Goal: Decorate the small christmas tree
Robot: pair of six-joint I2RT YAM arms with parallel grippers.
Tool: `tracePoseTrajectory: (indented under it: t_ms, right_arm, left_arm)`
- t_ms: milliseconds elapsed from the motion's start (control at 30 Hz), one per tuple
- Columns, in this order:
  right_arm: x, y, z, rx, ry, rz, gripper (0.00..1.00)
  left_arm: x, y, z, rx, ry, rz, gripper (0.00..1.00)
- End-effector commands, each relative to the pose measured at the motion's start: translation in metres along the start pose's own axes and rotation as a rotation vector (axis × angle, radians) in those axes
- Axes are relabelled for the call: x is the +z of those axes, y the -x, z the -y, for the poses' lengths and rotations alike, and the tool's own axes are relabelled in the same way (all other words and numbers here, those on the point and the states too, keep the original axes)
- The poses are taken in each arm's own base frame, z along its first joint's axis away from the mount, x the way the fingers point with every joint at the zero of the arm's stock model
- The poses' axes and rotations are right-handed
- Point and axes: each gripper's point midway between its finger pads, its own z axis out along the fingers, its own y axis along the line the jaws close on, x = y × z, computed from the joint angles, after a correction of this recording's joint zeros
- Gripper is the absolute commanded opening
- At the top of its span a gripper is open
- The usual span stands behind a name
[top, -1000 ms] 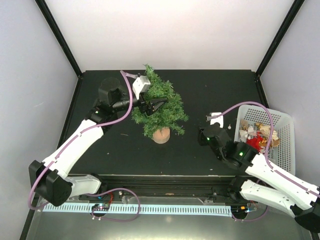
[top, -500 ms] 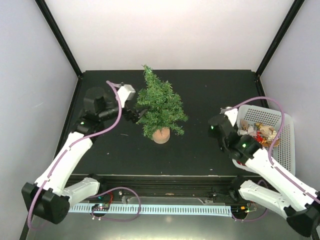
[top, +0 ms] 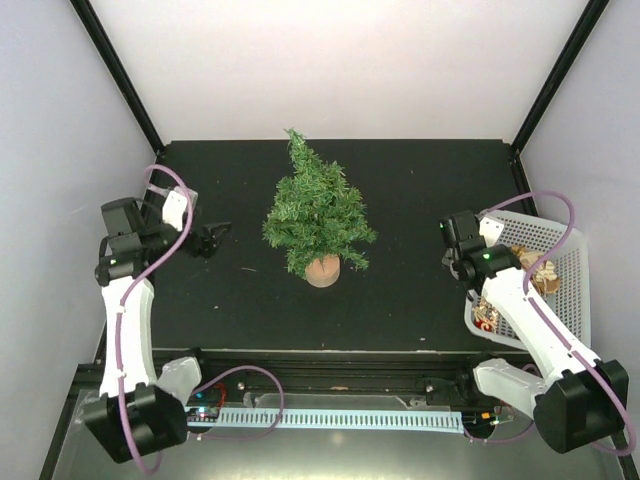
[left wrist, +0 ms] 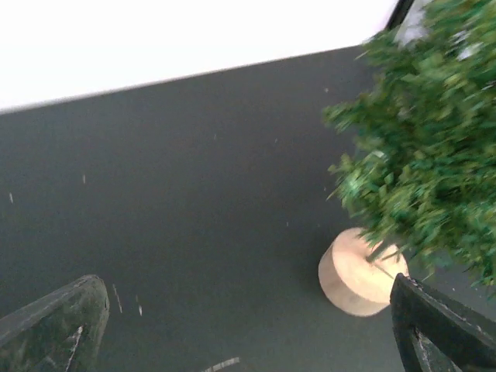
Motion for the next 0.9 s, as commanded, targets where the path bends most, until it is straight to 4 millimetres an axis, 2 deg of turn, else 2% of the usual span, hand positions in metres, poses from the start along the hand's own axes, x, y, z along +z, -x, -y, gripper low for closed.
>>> tracePoseTrajectory:
  t_ms: [0,167,267,500,700,800,867]
  right_arm:
    - [0.005,-0.005,0.018,0.026,-0.072,-0.030,0.58]
    - [0.009,-0.018,0.026,0.025,-0.095,-0.069,0.58]
    - [0.009,-0.022,0.023,0.035,-0.081,-0.092,0.58]
    - [0.023,-0.060,0.021,0.061,-0.073,-0.224,0.58]
    - [0.029,-0.072,0.023,0.070,-0.098,-0.256,0.59]
    - [0.031,-0.080,0.014,0.056,-0.054,-0.298,0.56]
    - [0.029,-0.090,-0.001,0.046,0.036,-0.338,0.54]
  left_arm:
    - [-0.002,-0.035,-0.003,-0.185,-0.101,-0.065,0.99]
    - [-0.003,-0.038,0.000,-0.233,-0.176,-0.081,0.99]
    - [-0.005,-0.037,0.001,-0.217,-0.177,-0.087,0.99]
    - [-0.011,-0.031,0.016,-0.211,-0.225,-0.063,0.99]
    - [-0.014,-0.033,0.026,-0.199,-0.265,-0.054,0.99]
    - [-0.013,-0.035,0.026,-0.205,-0.277,-0.057,0.99]
    - [-0.011,-0.036,0.025,-0.217,-0.290,-0.056,0.99]
